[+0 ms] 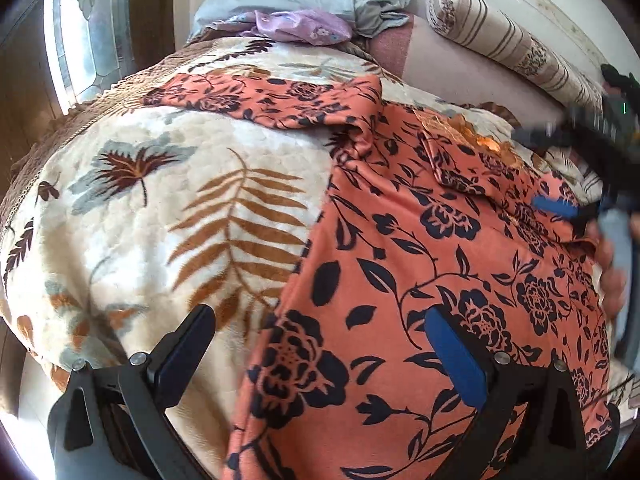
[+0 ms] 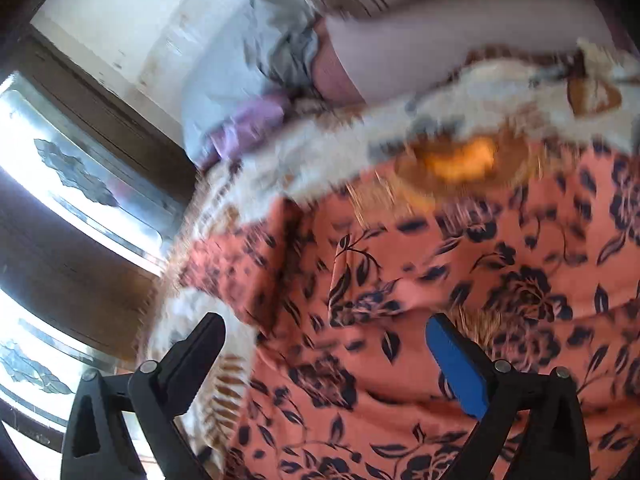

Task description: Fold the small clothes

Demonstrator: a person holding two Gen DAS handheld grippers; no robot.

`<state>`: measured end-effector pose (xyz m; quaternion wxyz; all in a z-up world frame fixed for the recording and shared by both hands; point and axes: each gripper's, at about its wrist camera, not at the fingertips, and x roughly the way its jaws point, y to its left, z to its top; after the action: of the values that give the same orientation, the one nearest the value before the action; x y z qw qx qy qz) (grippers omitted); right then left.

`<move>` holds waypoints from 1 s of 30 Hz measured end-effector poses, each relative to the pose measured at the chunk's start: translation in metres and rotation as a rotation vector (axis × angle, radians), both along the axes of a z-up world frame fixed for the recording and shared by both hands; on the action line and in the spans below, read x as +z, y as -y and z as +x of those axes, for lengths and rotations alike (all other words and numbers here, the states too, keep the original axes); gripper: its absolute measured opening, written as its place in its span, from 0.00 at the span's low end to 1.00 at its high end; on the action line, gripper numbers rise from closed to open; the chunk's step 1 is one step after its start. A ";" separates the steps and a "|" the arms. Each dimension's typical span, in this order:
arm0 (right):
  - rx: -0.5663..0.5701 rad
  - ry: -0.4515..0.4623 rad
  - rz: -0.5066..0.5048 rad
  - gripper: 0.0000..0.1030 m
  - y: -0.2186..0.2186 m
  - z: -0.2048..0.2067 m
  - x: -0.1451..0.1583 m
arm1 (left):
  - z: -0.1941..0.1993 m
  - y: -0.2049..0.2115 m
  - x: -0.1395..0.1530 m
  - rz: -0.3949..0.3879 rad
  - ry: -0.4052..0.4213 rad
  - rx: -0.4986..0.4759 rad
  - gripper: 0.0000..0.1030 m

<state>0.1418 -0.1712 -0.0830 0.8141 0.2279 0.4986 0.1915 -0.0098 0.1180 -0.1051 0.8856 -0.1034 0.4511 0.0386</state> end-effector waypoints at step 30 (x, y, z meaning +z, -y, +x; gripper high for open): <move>-0.110 0.259 -0.003 0.97 0.128 -0.117 -0.057 | 0.187 0.100 0.063 -0.134 0.116 -0.190 0.06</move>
<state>0.0244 -0.2991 -0.1401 0.8813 0.2271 0.3763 0.1736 0.1771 0.0179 -0.0423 0.9010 -0.1211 0.4084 -0.0820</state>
